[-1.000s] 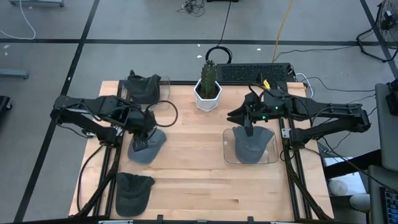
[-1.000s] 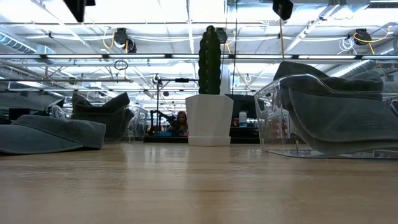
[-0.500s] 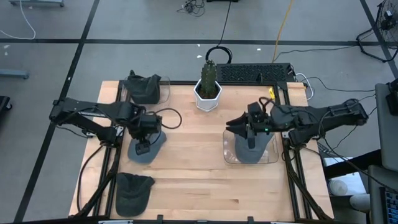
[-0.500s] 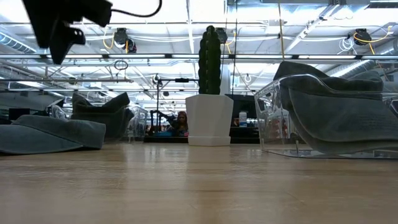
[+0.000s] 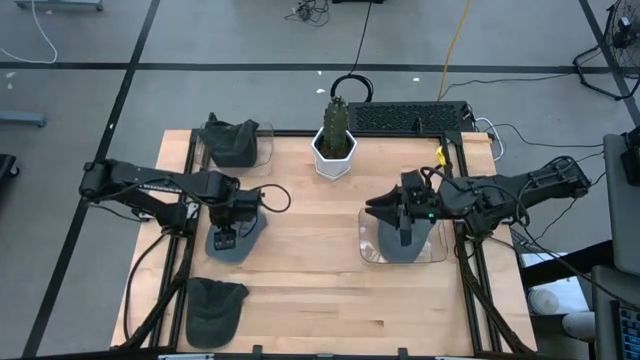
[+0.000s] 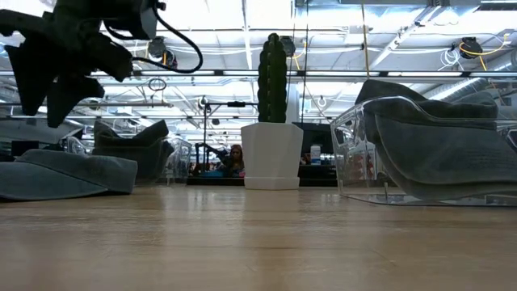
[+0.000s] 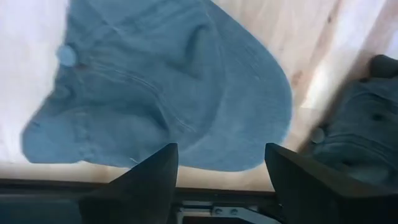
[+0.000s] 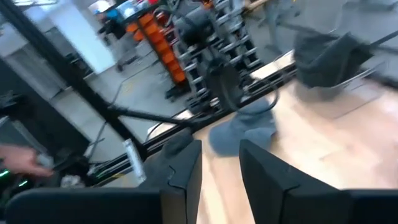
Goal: Pick & Place hat
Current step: Put the black cap into the top transparent bin
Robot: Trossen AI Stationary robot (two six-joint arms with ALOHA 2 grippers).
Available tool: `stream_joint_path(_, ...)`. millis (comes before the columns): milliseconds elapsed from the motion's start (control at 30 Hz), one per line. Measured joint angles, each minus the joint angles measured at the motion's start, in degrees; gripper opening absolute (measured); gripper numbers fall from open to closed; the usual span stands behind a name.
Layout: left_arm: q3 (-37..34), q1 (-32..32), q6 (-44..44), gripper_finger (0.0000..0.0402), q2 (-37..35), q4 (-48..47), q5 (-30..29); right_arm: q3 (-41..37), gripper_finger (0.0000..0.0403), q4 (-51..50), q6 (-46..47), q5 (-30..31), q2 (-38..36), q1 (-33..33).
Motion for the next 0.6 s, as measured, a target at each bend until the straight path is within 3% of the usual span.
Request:
stream_joint_path(333,-2.06,2.5,5.1,0.0288,0.0,2.45,-2.04,0.0,0.0095,0.0,-1.4,3.3,0.04,-5.48)
stream_joint_path(600,-6.18,3.17,7.58,0.0273,0.04,4.99,-6.1,0.0,0.0095,0.03,-1.41,3.11,0.22,-10.63)
